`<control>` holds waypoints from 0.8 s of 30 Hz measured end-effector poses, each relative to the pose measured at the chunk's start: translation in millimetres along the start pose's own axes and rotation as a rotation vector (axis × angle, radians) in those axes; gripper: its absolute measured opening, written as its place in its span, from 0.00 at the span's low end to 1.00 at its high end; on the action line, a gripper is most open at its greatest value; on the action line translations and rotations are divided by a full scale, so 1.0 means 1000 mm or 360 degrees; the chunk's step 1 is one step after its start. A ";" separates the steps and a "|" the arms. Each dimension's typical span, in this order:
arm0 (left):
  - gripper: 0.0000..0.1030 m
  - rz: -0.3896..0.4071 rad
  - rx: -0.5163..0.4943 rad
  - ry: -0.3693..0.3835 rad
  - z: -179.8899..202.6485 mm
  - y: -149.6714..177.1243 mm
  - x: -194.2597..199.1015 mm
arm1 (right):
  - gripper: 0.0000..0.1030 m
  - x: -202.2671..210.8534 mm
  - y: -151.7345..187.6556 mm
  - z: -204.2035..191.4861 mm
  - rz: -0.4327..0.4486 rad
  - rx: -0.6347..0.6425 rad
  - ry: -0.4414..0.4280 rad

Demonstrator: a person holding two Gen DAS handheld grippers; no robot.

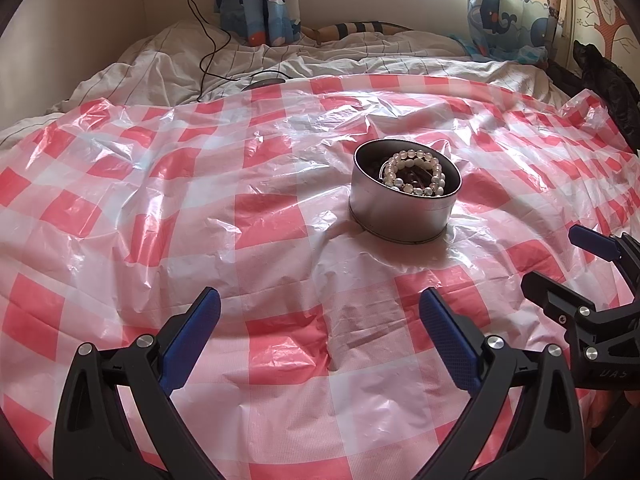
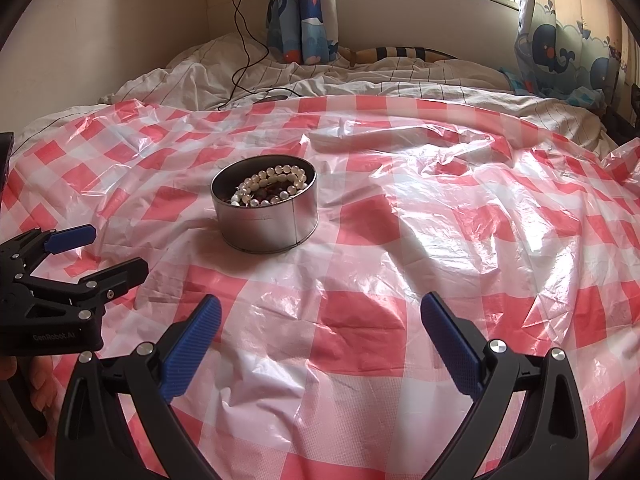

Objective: Organize jewelry

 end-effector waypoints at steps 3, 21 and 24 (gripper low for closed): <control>0.93 0.0000 -0.0001 0.0000 0.000 0.000 0.000 | 0.93 0.000 0.000 0.000 -0.0001 0.0001 0.0000; 0.93 -0.0002 -0.0002 0.0001 0.000 0.000 0.000 | 0.93 -0.001 0.001 0.001 -0.0007 0.0002 0.0003; 0.93 -0.0002 -0.0002 0.0001 0.000 0.000 0.000 | 0.93 -0.001 0.001 0.001 -0.0005 0.0001 0.0001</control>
Point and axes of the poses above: each gripper's, at about its wrist camera, not at the fingertips, and x roughly against the way its jaws point, z to its right, y to its underside, the point moved 7 cm from there along -x, roughly the way its jaws point, and after that the axes turned 1 degree about z, right-handed, at the moved point
